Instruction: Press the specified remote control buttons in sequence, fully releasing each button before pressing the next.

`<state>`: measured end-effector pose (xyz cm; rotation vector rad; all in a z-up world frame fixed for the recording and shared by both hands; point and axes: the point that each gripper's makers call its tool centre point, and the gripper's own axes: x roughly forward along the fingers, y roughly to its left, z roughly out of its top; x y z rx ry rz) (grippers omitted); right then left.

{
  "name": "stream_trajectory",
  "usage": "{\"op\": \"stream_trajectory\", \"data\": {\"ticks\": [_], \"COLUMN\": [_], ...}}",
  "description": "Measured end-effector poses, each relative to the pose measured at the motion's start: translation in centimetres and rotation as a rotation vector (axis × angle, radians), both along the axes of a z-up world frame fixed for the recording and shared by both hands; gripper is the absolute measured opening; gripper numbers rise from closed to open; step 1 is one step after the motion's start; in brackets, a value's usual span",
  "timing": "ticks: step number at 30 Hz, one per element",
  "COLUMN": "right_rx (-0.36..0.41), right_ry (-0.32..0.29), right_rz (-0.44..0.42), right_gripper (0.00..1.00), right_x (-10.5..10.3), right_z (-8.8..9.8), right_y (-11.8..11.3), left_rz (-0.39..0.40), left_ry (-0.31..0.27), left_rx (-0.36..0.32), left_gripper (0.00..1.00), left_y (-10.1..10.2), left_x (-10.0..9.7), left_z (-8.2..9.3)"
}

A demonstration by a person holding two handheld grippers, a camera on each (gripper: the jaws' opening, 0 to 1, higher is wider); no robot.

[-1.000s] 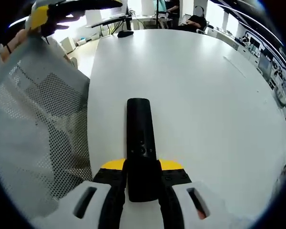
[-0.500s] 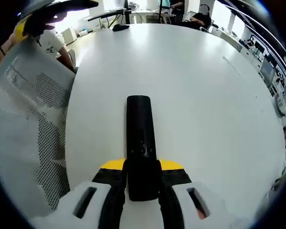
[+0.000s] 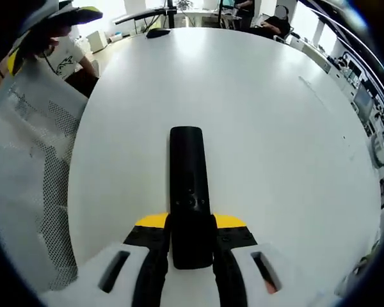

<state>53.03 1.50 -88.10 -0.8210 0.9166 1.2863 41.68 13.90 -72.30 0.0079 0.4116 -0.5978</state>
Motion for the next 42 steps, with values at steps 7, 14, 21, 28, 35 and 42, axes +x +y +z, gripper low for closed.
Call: {"op": "stream_trajectory", "data": {"ticks": [7,14,21,28,35,42], "right_rx": [-0.001,0.01,0.069,0.395,0.558,0.639], "right_ry": [0.002,0.011,0.042,0.127,-0.004,-0.106], "right_rz": [0.025,0.042,-0.026,-0.396,-0.513,-0.604], "right_gripper": [0.24,0.24,0.26,0.46,0.71,0.88], "right_x": [1.4,1.7,1.6,3.1,3.1,2.1], "right_z": [0.0,0.2,0.2,3.0,7.0,9.8], "right_y": [0.0,0.1,0.2,1.0,-0.2,-2.0], "left_rz": [0.017,0.011,0.022,0.023,0.015,0.037], "left_ry": [0.007,0.011,0.01,0.01,-0.001,-0.011], "left_rx": [-0.016,-0.023,-0.039,-0.042,-0.018,-0.045], "left_gripper": [0.73,0.73,0.73,0.73,0.75,0.77], "left_y": [0.3,0.1,0.3,0.3,0.1,0.4], "left_x": [0.1,0.0,0.1,0.1,0.1,0.3], "left_z": [0.0,0.0,0.2,0.2,0.1,0.5]}}
